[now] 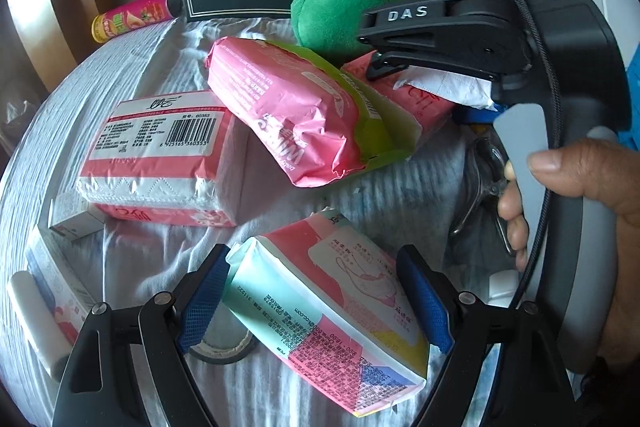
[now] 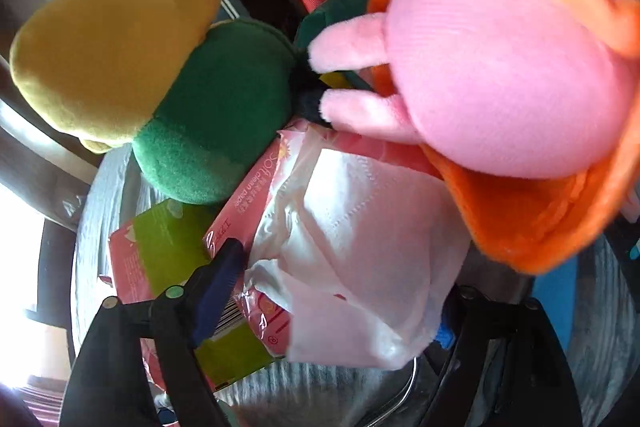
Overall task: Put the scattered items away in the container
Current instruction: 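Grasp the pink Kotex pad pack with the left tool while the right tool grasps the pink tissue pack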
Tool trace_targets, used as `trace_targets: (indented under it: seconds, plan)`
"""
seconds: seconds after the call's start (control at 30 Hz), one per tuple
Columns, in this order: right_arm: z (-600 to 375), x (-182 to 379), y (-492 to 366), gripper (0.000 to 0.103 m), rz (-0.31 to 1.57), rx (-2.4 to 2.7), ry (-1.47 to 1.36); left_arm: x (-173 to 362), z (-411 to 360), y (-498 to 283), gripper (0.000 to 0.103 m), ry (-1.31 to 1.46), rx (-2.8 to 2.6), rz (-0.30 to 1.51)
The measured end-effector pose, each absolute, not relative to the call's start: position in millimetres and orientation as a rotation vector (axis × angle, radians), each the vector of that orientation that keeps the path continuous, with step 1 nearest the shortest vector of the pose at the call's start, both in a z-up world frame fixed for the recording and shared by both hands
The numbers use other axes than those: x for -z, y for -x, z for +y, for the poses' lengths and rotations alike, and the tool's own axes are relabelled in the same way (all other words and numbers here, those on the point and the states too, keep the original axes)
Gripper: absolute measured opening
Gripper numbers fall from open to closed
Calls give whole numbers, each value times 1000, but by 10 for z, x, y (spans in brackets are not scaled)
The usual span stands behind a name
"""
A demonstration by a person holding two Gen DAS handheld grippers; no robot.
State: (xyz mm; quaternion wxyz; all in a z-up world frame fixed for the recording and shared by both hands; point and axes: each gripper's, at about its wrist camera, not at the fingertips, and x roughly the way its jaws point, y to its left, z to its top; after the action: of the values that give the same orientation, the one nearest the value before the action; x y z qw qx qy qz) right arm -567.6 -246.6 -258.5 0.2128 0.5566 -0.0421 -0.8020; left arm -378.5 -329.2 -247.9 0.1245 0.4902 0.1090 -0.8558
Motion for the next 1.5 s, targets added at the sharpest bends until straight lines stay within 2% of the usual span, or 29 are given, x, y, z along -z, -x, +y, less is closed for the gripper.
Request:
trace_targets:
  seconds: [0.1, 0.17, 0.2, 0.23, 0.27, 0.3, 0.33, 0.47, 0.53, 0.6, 0.73, 0.83, 0.9, 1.0, 1.03, 1.1, 1.13, 1.23, 1.3, 1.33, 1.37, 1.43, 1.5]
  plan:
    - [-2679, 2618, 5772, 103, -12, 2184, -1586, 2494, -3313, 3795, 84, -1437, 2498, 336]
    - [-2731, 2611, 5780, 101, 44, 2168, -1567, 2497, -3322, 3792, 84, -1441, 2500, 350]
    - [-2746, 2603, 5778, 94, 71, 2162, -1553, 2498, -3331, 3787, 84, -1443, 2503, 354]
    - [-2743, 2561, 5743, 82, 109, 2160, -1522, 2498, -3340, 3781, 84, -1444, 2507, 358]
    - [-2717, 2485, 5671, 75, 162, 2162, -1472, 2499, -3349, 3775, 84, -1446, 2509, 363]
    - [-2669, 2414, 5580, 64, 220, 2165, -1426, 2499, -3355, 3766, 84, -1448, 2510, 367]
    - [-2610, 2351, 5483, 60, 279, 2165, -1387, 2495, -3359, 3751, 84, -1449, 2513, 363]
    - [-2143, 2277, 5121, 55, 338, 2158, -1336, 2482, -3389, 3656, 84, -1469, 2531, 341]
    - [-1844, 2215, 4927, 50, 315, 2157, -1337, 2463, -3393, 3615, 84, -1484, 2547, 336]
    - [-1585, 2160, 4646, 41, 371, 2171, -1322, 2456, -3373, 3621, 84, -1498, 2554, 303]
    - [-1195, 2003, 4134, 39, 521, 2178, -1309, 2479, -3391, 3670, 85, -1524, 2540, 319]
    - [-1069, 2019, 4102, 39, 481, 2155, -1373, 2509, -3417, 3744, 85, -1554, 2502, 350]
    - [-1091, 2128, 4211, 39, 370, 2134, -1428, 2513, -3369, 3791, 85, -1587, 2487, 320]
    - [-1179, 2206, 4373, 43, 170, 2114, -1479, 2447, -3305, 3715, 85, -1575, 2517, 256]
    - [-1194, 2216, 4402, 45, 161, 2118, -1498, 2429, -3307, 3670, 85, -1567, 2529, 242]
    - [-1209, 2223, 4386, 64, 198, 2141, -1506, 2426, -3341, 3586, 85, -1569, 2535, 248]
    - [-1220, 2224, 4379, 69, 219, 2153, -1508, 2427, -3366, 3549, 85, -1573, 2536, 266]
    - [-1248, 2235, 4368, 71, 267, 2179, -1517, 2438, -3422, 3486, 85, -1582, 2528, 312]
    - [-1271, 2298, 4419, 86, 212, 2142, -1561, 2431, -3428, 3477, 85, -1586, 2517, 324]
    - [-1293, 2336, 4449, 90, 177, 2119, -1581, 2421, -3428, 3472, 85, -1588, 2511, 328]
    - [-1322, 2376, 4478, 103, 141, 2096, -1600, 2407, -3427, 3464, 85, -1587, 2506, 330]
    - [-1386, 2448, 4527, 103, 103, 2073, -1630, 2333, -3415, 3413, 85, -1563, 2512, 319]
    - [-1456, 2470, 4548, 103, 148, 2128, -1621, 2249, -3412, 3365, 85, -1536, 2513, 301]
